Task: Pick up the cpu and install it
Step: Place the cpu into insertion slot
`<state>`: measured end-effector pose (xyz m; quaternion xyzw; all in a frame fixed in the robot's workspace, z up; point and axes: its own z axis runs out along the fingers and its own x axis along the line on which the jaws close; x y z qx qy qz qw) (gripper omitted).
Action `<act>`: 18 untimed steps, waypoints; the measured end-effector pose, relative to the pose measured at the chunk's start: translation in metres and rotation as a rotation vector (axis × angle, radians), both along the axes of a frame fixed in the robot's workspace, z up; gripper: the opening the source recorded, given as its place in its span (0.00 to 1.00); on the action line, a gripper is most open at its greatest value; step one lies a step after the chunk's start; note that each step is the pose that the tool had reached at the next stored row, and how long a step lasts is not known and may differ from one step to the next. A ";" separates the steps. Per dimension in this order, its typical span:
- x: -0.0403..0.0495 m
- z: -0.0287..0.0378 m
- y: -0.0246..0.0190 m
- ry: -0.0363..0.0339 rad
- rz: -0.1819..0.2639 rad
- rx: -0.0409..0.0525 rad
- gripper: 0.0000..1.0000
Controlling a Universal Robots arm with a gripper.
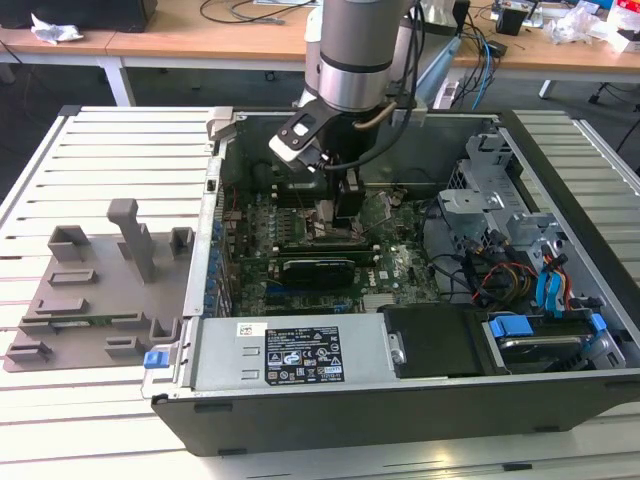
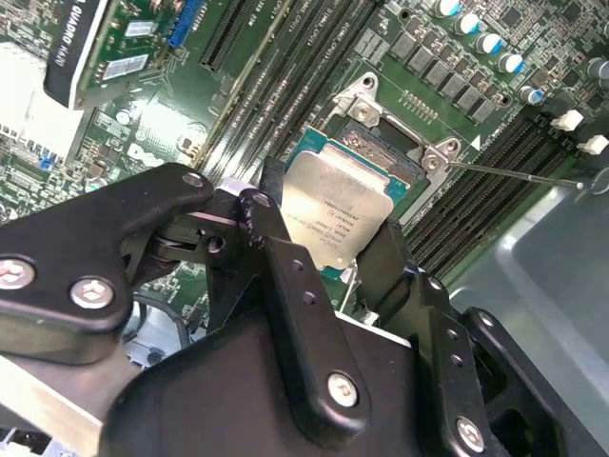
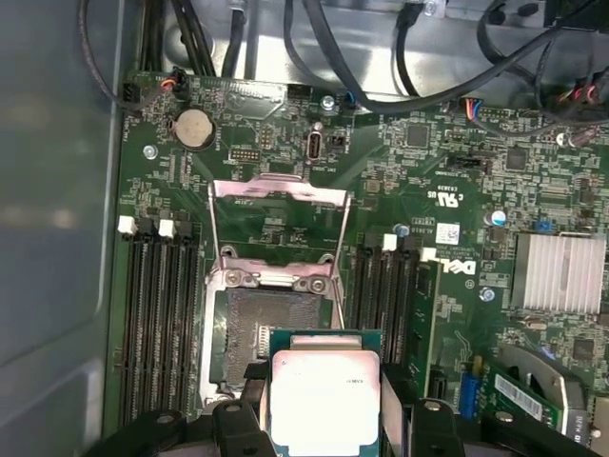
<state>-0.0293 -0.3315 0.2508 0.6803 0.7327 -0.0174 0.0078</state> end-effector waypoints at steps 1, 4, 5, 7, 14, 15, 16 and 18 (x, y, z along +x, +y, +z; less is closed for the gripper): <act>0.0000 -0.0011 0.0011 0.0000 0.000 0.0001 0.55; 0.0000 -0.0047 0.0038 0.0000 0.000 0.0000 0.55; 0.0001 -0.0058 0.0046 0.0000 0.000 -0.0001 0.55; 0.0000 -0.0080 0.0051 0.0001 0.000 0.0000 0.55; 0.0000 -0.0167 0.0069 0.0000 0.000 0.0000 0.55; 0.0000 -0.0183 0.0070 0.0001 0.000 -0.0001 0.55; 0.0000 -0.0209 0.0074 0.0000 0.000 0.0000 0.55; 0.0000 -0.0231 0.0077 0.0001 0.000 0.0000 0.55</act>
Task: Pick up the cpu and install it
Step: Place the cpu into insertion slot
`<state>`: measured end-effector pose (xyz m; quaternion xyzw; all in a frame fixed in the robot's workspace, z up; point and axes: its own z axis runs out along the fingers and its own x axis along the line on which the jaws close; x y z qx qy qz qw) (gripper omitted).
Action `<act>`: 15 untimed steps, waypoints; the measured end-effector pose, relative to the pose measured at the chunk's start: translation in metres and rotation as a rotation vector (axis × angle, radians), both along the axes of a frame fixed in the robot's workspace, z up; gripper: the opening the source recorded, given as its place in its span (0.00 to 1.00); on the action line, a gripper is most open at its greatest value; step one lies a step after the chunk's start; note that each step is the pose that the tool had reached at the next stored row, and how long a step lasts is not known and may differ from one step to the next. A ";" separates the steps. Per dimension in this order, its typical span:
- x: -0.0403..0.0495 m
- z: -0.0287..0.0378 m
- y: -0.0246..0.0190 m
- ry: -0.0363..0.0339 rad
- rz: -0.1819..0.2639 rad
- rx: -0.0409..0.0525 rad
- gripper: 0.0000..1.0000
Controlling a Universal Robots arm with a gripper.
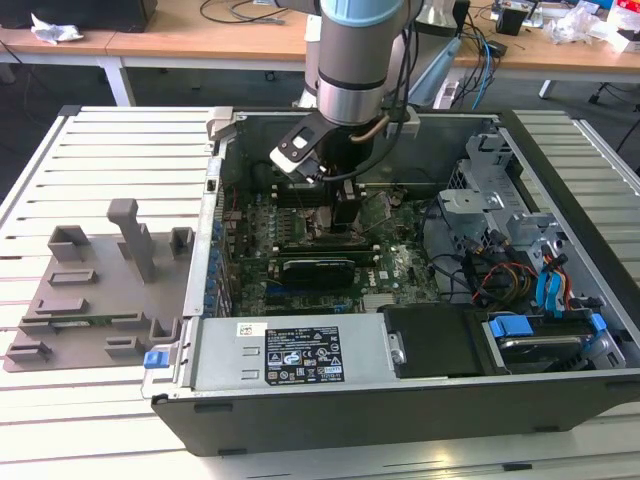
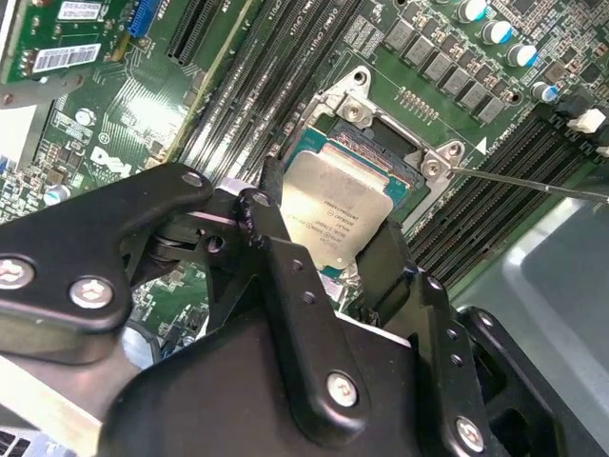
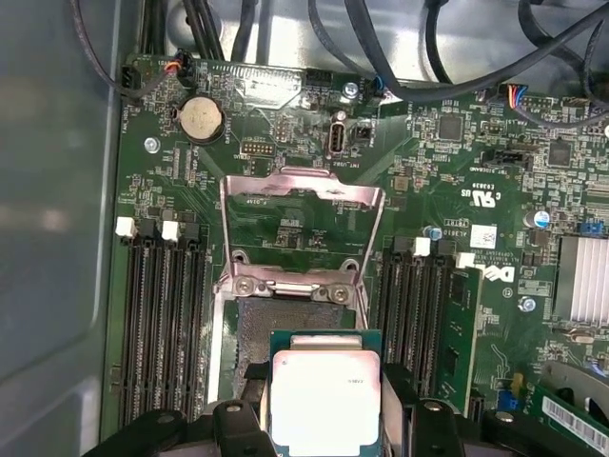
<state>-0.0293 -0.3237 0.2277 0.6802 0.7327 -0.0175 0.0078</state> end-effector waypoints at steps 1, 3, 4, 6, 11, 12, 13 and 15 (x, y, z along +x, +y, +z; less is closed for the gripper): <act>0.0000 -0.0009 0.0001 0.0000 0.000 0.0001 0.55; 0.0000 -0.0039 0.0012 -0.0001 0.000 0.0005 0.55; 0.0000 -0.0053 0.0023 0.0000 -0.002 0.0005 0.55; 0.0000 -0.0057 0.0101 -0.0001 -0.008 0.0004 0.55; 0.0003 -0.0100 0.0104 0.0000 -0.019 0.0004 0.55; 0.0003 -0.0106 0.0104 0.0000 -0.019 0.0005 0.55; 0.0003 -0.0112 0.0104 -0.0001 -0.019 0.0005 0.55; 0.0003 -0.0136 0.0104 0.0000 -0.019 0.0005 0.55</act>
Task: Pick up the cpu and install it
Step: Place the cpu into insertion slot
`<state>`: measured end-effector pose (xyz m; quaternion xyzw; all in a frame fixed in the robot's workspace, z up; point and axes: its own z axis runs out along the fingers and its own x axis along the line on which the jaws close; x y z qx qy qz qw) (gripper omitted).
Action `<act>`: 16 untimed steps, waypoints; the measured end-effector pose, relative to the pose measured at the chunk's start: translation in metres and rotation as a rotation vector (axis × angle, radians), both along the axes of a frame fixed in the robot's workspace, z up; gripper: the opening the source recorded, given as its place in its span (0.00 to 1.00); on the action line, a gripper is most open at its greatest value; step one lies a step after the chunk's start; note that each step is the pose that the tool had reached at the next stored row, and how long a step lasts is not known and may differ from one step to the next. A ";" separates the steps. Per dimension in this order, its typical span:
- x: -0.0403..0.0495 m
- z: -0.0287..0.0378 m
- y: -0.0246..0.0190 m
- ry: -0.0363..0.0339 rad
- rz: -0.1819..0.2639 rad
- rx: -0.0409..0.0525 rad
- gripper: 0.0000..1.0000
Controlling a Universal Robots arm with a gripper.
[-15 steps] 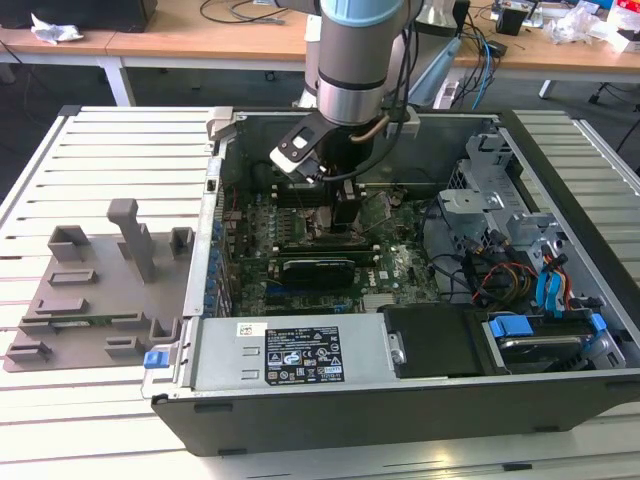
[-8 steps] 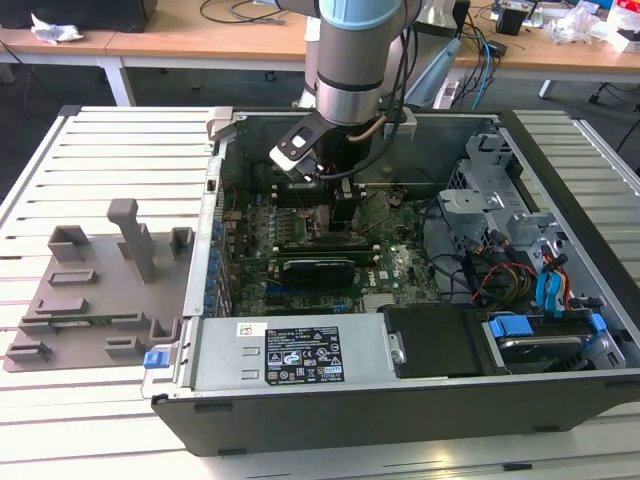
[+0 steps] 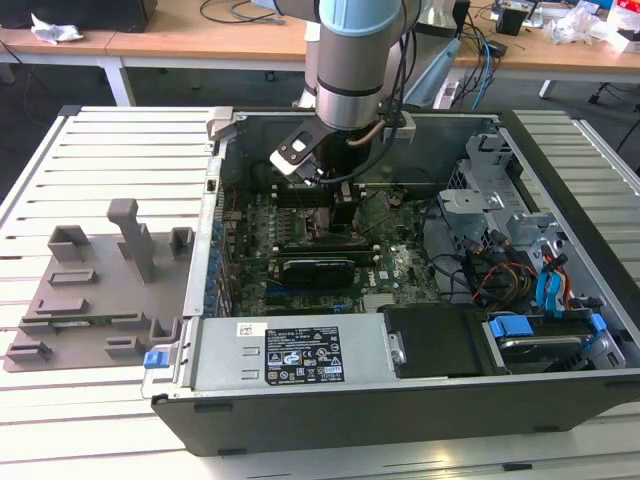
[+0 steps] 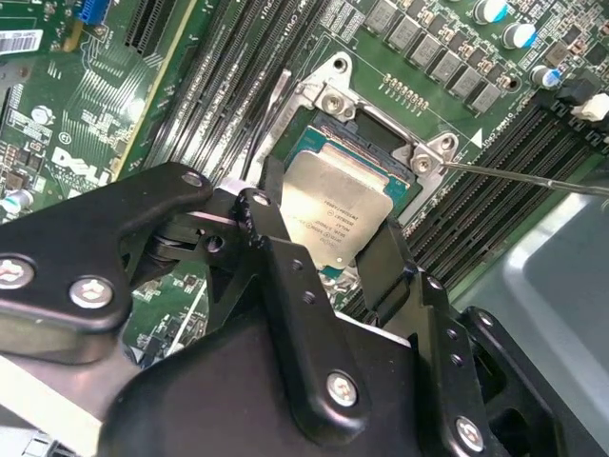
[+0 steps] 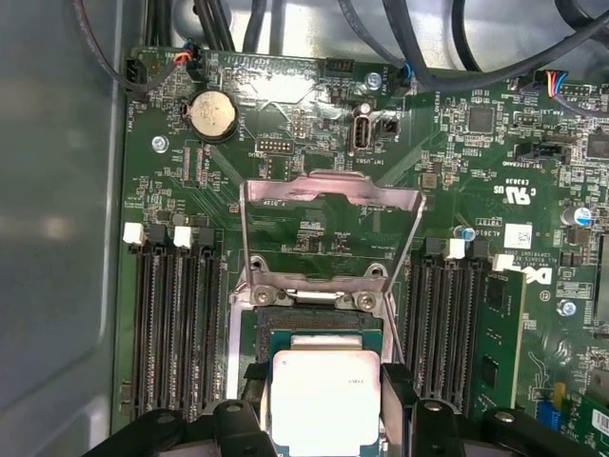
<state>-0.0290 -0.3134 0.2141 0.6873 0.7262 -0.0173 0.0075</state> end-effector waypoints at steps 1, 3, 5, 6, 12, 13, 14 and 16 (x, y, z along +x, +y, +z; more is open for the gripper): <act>0.0000 -0.0012 0.0000 0.0000 0.000 0.0000 0.55; 0.0000 -0.0024 0.0000 0.0000 0.000 0.0000 0.55; 0.0000 -0.0050 0.0000 0.0001 0.000 -0.0001 0.55; 0.0000 -0.0063 0.0000 0.0000 0.000 0.0000 0.55; 0.0001 -0.0129 0.0023 0.0000 -0.004 0.0000 0.55; 0.0001 -0.0138 0.0025 0.0000 -0.005 0.0000 0.55; 0.0001 -0.0148 0.0028 0.0000 -0.006 -0.0001 0.55; 0.0001 -0.0161 0.0042 0.0001 -0.006 -0.0002 0.55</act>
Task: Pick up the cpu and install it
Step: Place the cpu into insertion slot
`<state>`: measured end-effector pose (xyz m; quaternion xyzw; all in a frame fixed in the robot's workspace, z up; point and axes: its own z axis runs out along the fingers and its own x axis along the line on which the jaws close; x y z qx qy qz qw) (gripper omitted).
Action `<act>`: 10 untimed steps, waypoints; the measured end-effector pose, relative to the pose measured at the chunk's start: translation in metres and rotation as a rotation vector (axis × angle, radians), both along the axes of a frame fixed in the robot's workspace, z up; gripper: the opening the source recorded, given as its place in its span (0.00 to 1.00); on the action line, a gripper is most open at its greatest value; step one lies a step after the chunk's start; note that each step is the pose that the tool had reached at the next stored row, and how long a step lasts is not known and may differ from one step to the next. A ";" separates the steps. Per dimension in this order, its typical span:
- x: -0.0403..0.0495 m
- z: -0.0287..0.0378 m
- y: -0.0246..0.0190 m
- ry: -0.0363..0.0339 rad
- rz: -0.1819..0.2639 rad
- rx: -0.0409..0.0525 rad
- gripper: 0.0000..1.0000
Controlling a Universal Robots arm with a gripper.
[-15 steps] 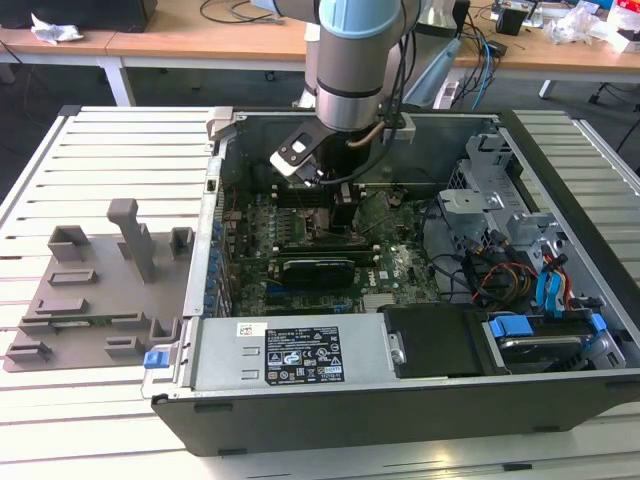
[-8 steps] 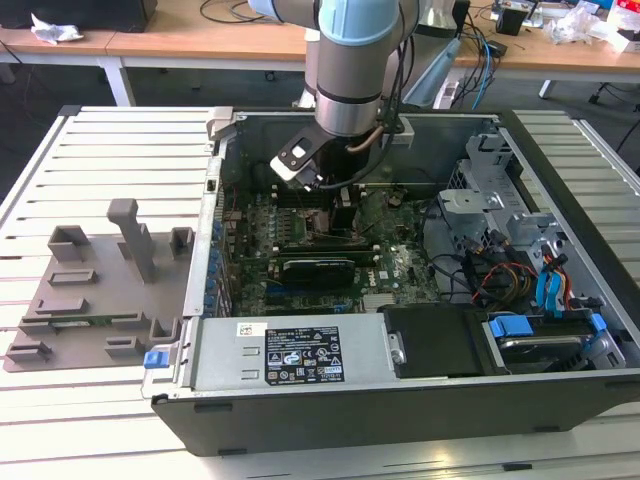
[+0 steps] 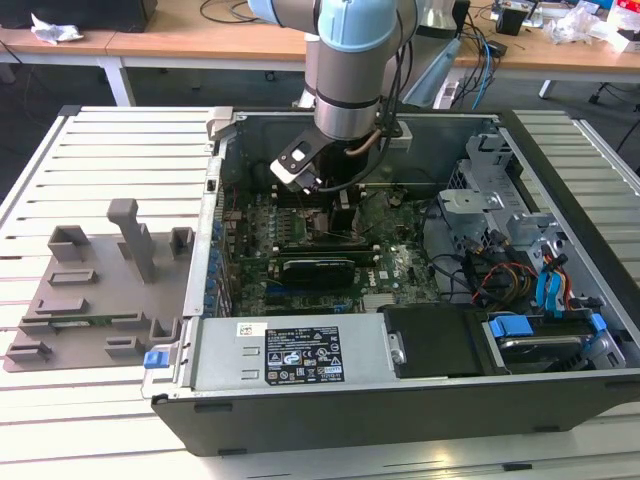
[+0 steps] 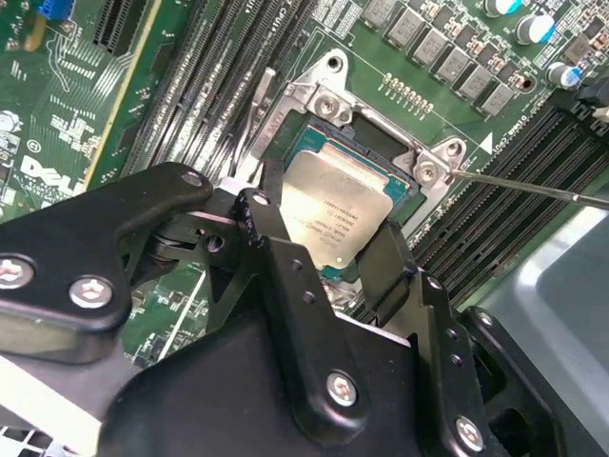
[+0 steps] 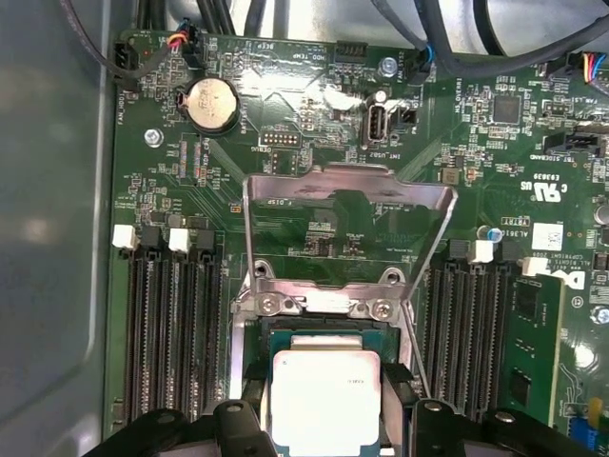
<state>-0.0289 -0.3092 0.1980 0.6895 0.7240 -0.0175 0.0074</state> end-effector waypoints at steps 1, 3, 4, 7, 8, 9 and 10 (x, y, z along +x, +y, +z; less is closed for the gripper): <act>0.0000 -0.0003 0.0002 0.0001 0.000 -0.0001 0.55; 0.0000 -0.0008 0.0003 0.0002 0.000 -0.0003 0.55; 0.0000 -0.0013 0.0004 0.0000 -0.001 0.0000 0.55; 0.0000 -0.0014 0.0003 -0.0001 -0.002 0.0000 0.55; 0.0000 -0.0014 0.0003 -0.0001 -0.001 0.0001 0.55; 0.0000 -0.0015 0.0003 -0.0002 -0.002 -0.0001 0.55; 0.0001 -0.0016 0.0004 -0.0005 -0.001 0.0002 0.56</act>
